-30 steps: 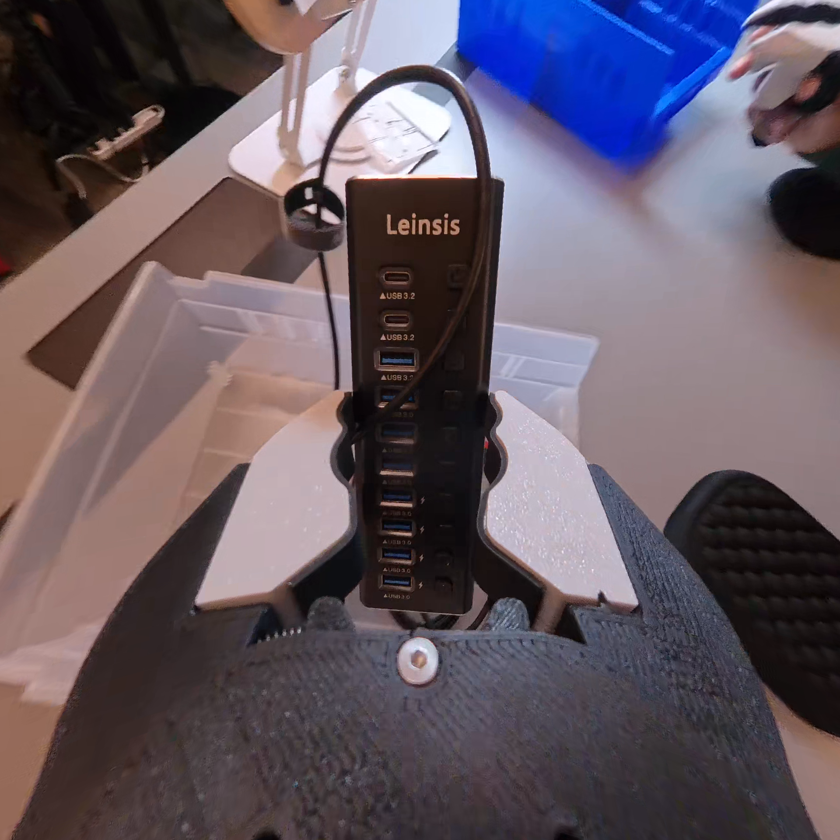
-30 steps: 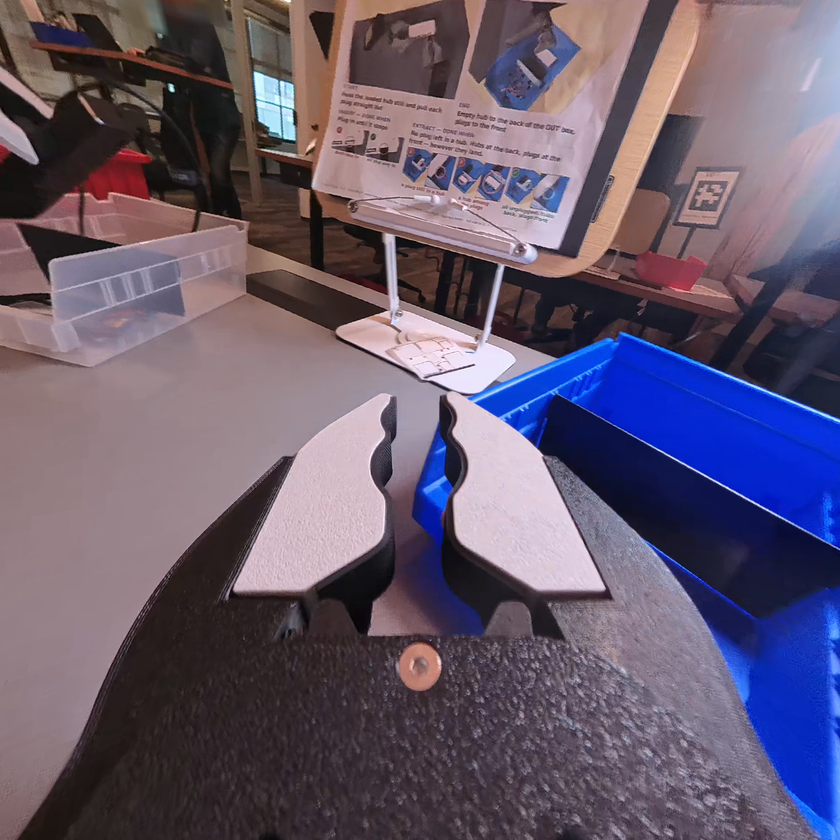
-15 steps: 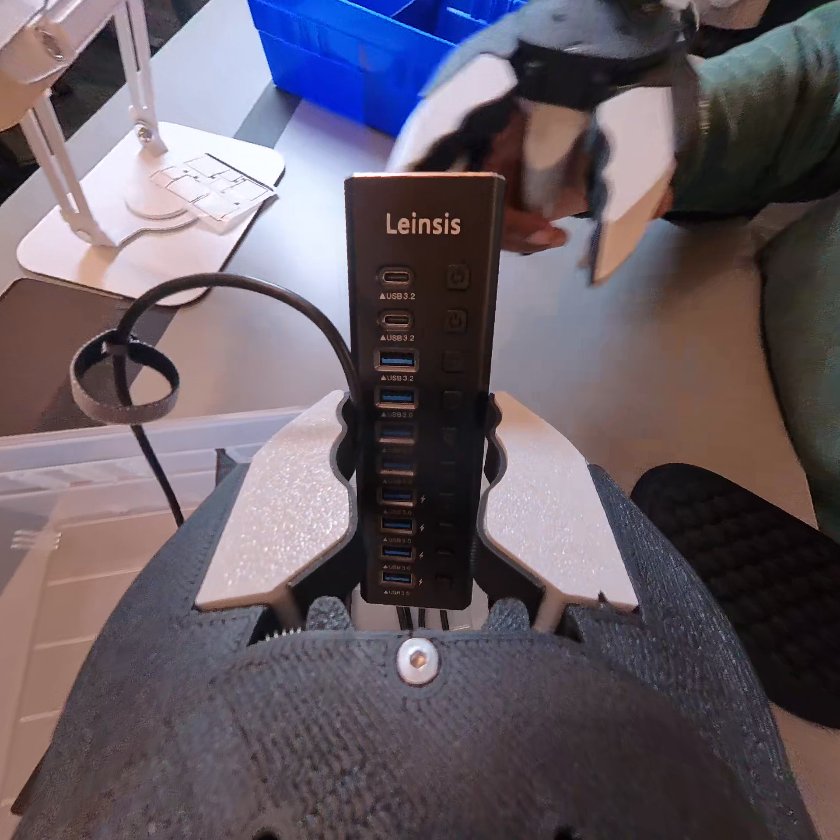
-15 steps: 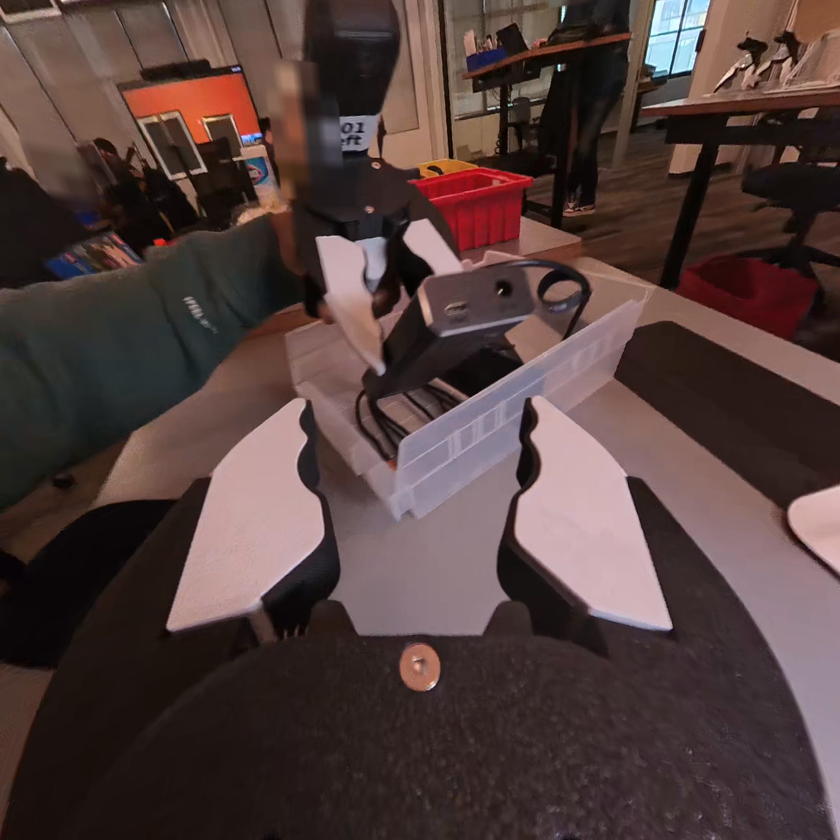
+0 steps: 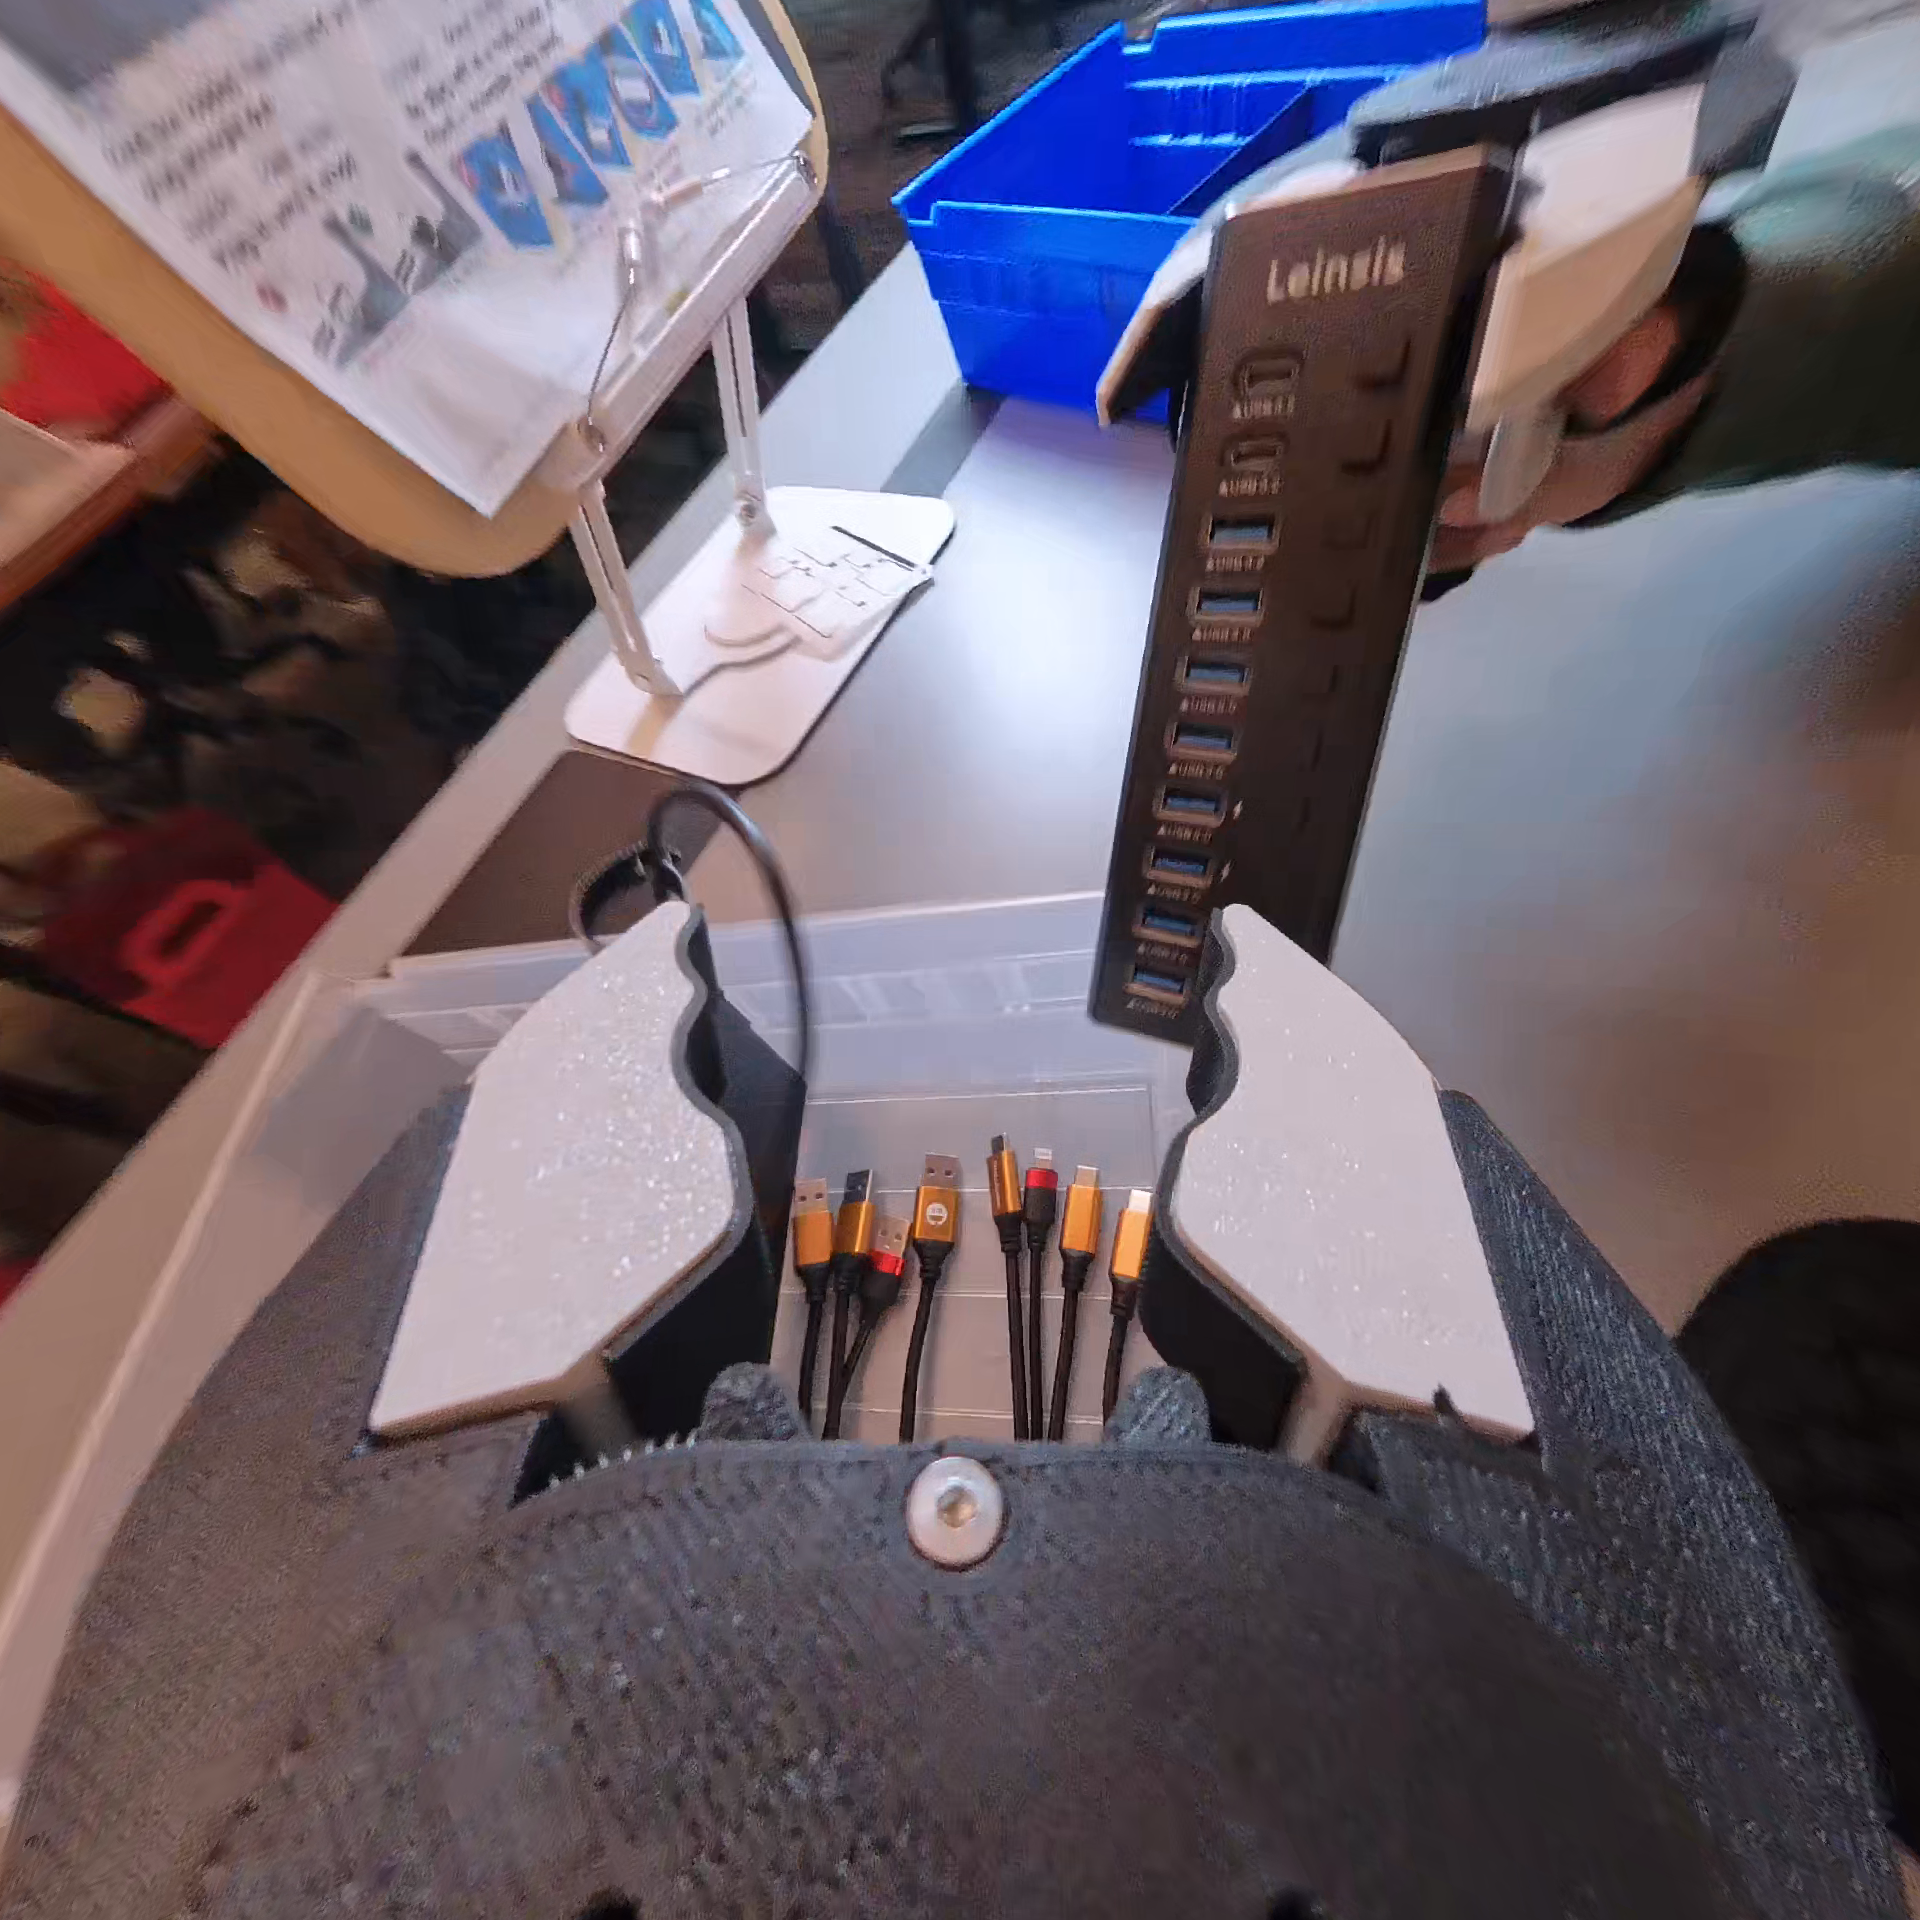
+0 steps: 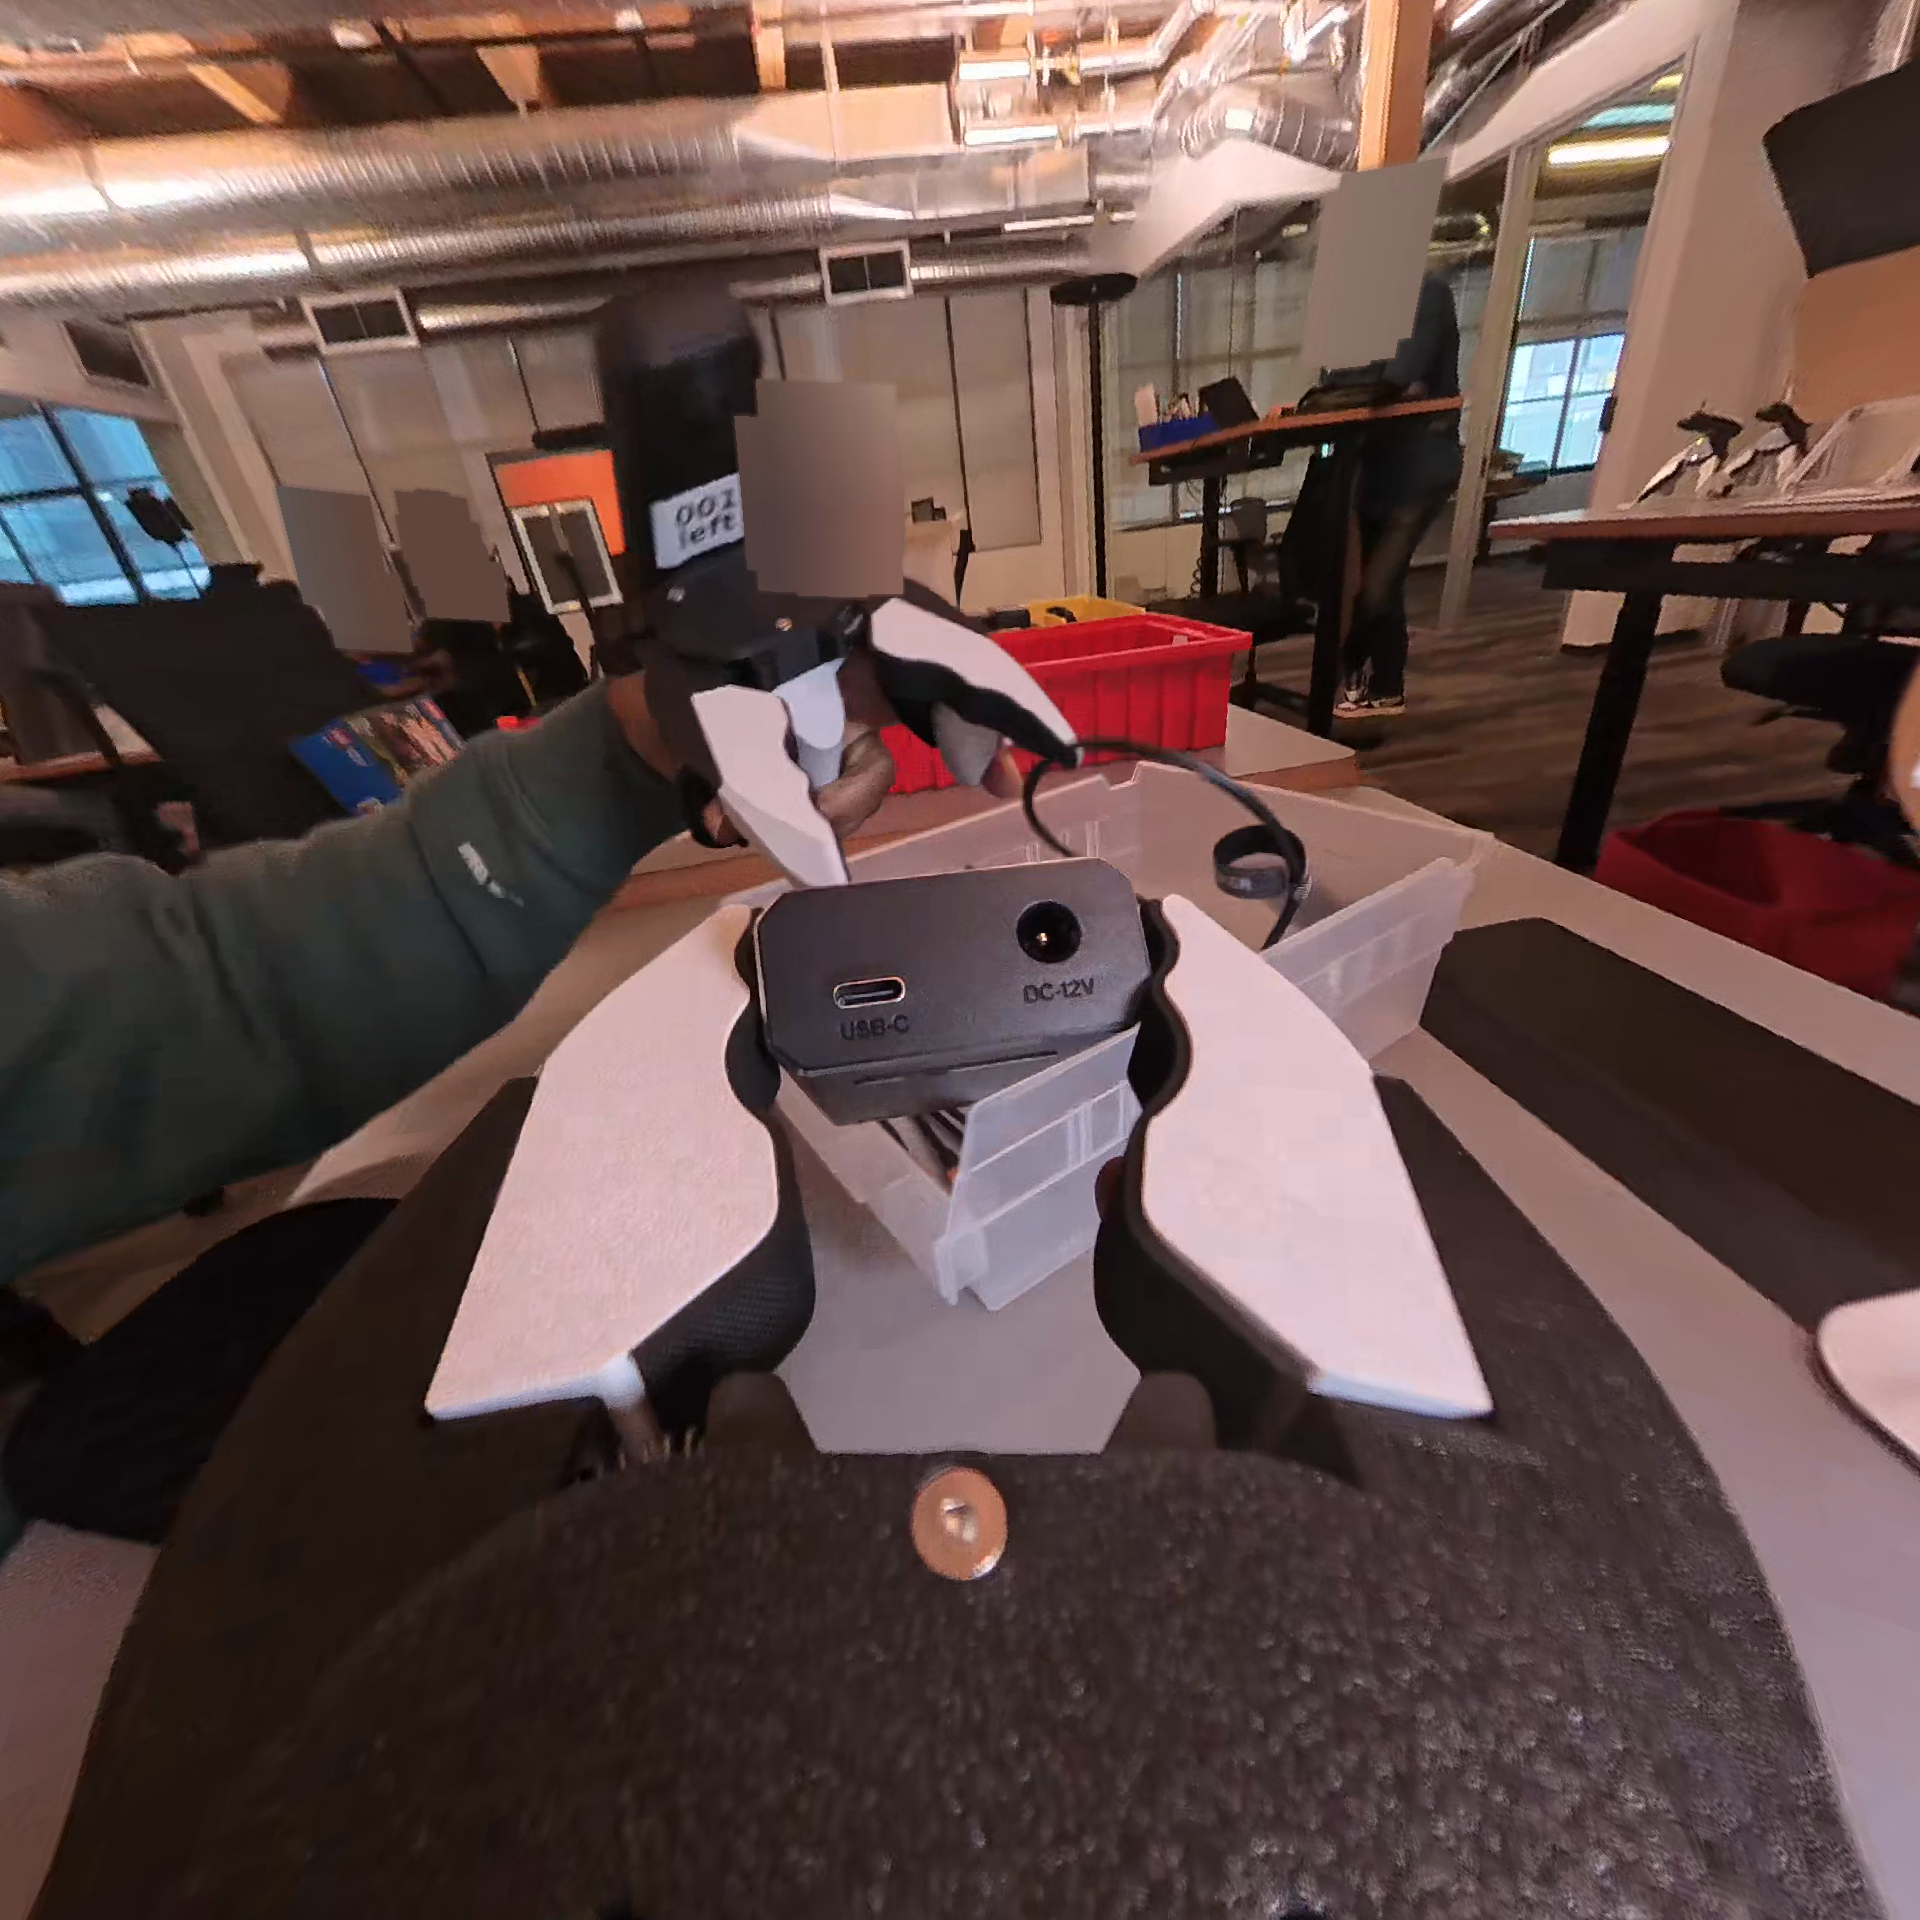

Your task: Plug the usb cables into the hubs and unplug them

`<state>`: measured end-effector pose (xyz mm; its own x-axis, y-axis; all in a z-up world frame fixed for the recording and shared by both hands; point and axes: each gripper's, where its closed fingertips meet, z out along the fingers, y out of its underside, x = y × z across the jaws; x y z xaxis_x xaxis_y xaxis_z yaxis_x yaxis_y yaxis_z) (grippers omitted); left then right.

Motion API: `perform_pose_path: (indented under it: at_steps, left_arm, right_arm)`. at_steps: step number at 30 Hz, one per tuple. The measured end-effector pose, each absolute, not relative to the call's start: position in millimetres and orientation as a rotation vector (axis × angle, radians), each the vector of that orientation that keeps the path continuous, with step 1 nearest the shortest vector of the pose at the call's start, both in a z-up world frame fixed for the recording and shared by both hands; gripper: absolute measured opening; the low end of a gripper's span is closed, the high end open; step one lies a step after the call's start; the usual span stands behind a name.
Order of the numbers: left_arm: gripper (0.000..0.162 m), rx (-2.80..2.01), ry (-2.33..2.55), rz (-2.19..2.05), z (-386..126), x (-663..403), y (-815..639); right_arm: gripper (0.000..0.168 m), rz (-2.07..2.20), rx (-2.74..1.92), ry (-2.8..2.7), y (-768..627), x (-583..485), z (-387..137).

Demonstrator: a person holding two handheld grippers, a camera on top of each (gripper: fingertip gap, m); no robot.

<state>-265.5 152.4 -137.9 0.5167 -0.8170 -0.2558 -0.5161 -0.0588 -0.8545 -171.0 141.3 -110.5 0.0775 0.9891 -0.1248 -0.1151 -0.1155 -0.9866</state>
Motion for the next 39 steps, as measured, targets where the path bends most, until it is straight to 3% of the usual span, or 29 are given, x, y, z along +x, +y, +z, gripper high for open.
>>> perform_pose_path:
  at_steps: [3, 6, 13, 16, 18, 19, 31, 39]
  left_arm:
    - [0.093, -1.679, 1.171, -0.009, -142.7, -252.0, 145.3]
    - [0.086, -1.567, 1.218, -0.331, -136.8, -183.4, 103.3]
    - [0.105, -1.547, 1.217, -0.876, -189.6, -57.8, 74.7]
    - [0.096, -1.507, 1.222, -0.997, -190.4, -24.2, 71.2]
    - [0.069, -1.471, 1.258, -1.035, -191.0, -6.9, 64.4]
    - [0.067, -1.466, 1.285, -1.029, -193.6, -2.5, 63.3]
    - [0.061, -1.548, 1.506, -0.477, -226.0, -59.0, 72.4]
    - [0.061, -1.641, 1.615, -0.483, -251.4, -57.8, 61.4]
  right_arm:
    - [0.068, 1.332, -1.215, -0.952, 130.2, -142.1, -96.4]
    - [0.065, 1.38, -1.2, -0.891, 123.6, -119.2, -87.7]
    - [0.063, 1.433, -1.155, -0.857, 106.1, -84.9, -73.8]
    - [0.064, 1.499, -1.092, -0.831, 92.3, -76.0, -61.6]
    - [0.063, 1.5, -1.049, -0.847, 84.2, -69.4, -57.5]
    - [0.063, 1.49, -1.04, -0.866, 80.6, -65.2, -58.4]
    - [0.063, 0.963, -1.391, -1.388, 70.4, -4.2, -165.6]
    - [0.082, 0.537, -1.455, -1.69, 70.1, -8.0, -210.4]
